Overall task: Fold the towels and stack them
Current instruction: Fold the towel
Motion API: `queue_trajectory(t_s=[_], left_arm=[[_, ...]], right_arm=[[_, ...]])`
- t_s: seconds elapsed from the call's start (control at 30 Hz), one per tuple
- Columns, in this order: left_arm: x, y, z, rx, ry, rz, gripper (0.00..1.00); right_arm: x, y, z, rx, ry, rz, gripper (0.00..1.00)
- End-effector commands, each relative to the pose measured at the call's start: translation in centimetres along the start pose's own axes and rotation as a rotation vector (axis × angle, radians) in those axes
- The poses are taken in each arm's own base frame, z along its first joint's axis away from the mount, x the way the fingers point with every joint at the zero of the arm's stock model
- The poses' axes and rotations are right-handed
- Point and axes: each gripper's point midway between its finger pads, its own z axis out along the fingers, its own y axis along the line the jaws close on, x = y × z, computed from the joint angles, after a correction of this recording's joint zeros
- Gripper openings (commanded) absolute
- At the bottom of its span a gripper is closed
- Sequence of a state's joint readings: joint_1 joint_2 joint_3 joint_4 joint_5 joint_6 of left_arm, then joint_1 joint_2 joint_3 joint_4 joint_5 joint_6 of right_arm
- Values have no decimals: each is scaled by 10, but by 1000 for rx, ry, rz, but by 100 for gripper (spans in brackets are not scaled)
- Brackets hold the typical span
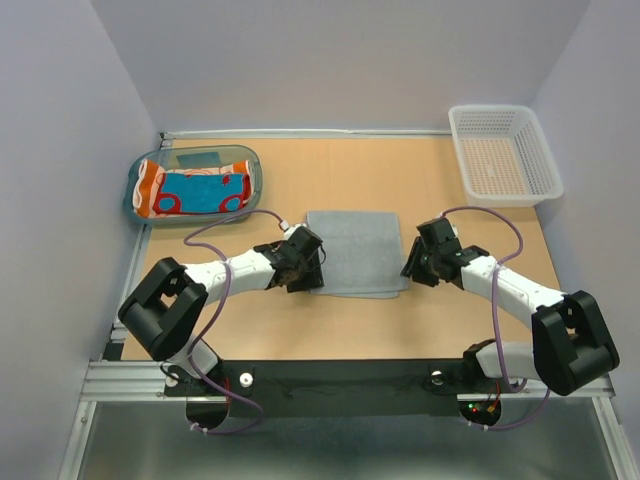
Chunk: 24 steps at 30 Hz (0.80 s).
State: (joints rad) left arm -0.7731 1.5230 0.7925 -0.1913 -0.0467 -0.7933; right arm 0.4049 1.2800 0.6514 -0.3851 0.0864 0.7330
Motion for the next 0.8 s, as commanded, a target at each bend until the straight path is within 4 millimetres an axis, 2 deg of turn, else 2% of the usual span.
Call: queue_trajectory(t_s=[0.0, 0.13, 0.33, 0.57, 0.77], left_arm=[[-7, -9, 0, -7, -25, 28, 54], [-3, -11, -2, -23, -14, 44, 50], [-7, -15, -8, -30, -32, 51, 44], [-14, -22, -15, -30, -49, 60, 42], [-14, -23, -13, -30, -45, 59, 22]], right_arm=[[-13, 3, 2, -12, -70, 36, 43], [-9, -1, 6, 1, -64, 37, 43], [-7, -4, 9, 6, -63, 38, 43], [-6, -8, 11, 20, -66, 34, 43], [-2, -13, 14, 40, -56, 38, 40]])
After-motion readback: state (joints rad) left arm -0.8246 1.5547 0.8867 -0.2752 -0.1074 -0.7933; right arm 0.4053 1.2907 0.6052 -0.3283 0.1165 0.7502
